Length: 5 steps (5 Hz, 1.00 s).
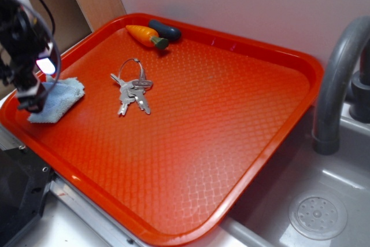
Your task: Grab the blue cloth.
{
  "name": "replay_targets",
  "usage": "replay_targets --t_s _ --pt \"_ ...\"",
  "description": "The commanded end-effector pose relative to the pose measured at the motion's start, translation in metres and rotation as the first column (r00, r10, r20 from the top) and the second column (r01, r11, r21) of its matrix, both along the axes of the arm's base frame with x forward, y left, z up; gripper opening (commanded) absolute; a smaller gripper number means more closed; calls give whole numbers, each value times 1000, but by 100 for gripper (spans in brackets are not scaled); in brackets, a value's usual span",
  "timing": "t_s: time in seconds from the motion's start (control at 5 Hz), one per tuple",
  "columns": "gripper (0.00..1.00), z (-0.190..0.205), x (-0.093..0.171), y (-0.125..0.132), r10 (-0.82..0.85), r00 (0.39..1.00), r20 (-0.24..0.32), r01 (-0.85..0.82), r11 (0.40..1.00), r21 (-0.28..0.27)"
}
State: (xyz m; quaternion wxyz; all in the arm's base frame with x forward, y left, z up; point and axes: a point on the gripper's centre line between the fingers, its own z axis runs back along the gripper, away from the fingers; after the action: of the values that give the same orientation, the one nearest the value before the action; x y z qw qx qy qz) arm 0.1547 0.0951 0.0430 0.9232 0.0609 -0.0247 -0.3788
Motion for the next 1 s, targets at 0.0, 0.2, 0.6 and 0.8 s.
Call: replay_targets --t_s 0.0,0.2,0.6,0.8 --pt "100 -12 2 0 -19 1000 -8 19 1000 -14" --pt "100 -11 14 11 -1 1000 -4 0 1000 -23" --pt "100 -10 37 23 30 1000 -1 -30 999 -34" --pt "98 -11 38 19 18 1000 -4 -18 1000 -20"
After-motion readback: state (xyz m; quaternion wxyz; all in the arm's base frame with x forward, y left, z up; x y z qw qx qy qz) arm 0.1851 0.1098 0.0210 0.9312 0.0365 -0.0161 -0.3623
